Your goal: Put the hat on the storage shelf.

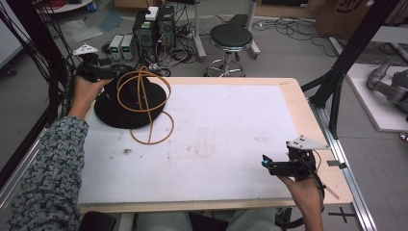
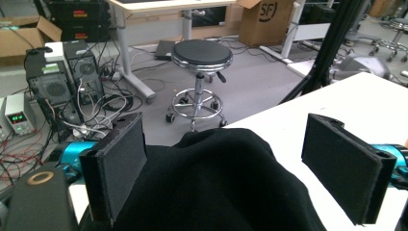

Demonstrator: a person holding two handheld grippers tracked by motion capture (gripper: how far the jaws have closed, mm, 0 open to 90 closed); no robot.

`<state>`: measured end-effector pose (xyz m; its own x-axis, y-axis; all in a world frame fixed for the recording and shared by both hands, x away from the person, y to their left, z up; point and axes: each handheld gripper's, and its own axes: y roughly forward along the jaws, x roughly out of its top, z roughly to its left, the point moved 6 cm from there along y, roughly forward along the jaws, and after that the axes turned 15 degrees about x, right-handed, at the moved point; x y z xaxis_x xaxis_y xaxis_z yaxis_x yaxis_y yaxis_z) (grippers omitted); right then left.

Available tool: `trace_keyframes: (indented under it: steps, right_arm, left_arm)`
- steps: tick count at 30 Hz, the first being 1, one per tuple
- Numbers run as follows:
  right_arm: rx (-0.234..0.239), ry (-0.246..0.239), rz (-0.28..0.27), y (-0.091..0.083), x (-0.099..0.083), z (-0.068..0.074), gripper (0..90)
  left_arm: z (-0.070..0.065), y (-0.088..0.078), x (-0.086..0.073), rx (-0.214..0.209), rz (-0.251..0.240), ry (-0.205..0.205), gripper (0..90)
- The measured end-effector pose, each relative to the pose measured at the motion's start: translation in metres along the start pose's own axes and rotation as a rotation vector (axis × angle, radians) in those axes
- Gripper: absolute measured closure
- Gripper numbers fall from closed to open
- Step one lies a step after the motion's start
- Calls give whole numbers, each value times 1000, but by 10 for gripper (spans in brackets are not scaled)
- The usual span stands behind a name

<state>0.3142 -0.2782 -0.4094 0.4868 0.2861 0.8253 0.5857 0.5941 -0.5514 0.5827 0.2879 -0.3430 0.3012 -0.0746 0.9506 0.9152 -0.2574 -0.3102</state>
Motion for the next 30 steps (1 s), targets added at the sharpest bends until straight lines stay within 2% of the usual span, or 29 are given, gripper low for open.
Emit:
trace_keyframes:
  steps: [2, 9, 13, 19, 21, 22, 27, 30]
  right_arm:
    - [5, -9, 4, 1, 0, 1, 14]
    - [9, -2, 0, 1, -1, 0, 14]
    - [16, -5, 3, 3, -1, 2, 14]
    - [21, -5, 4, 4, -2, 2, 14]
    - [18, 0, 4, 3, -2, 2, 14]
    - [17, -2, 5, 3, -2, 1, 14]
    - [11, 2, 10, 4, -3, 0, 14]
    - [12, 3, 8, 3, -2, 1, 14]
  left_arm:
    - [1, 4, -2, 1, 1, -14, 164]
    - [0, 11, -8, 16, 19, 2, 176]
    - [0, 14, -10, 18, 23, -10, 180]
    - [-2, 17, -14, 24, 34, 3, 213]
    - [-2, 17, -15, 33, 52, 8, 269]
    - [-2, 16, -16, 36, 59, 18, 348]
    - [1, 16, -19, 43, 86, 19, 474]
    - [1, 16, -22, 39, 101, 38, 560]
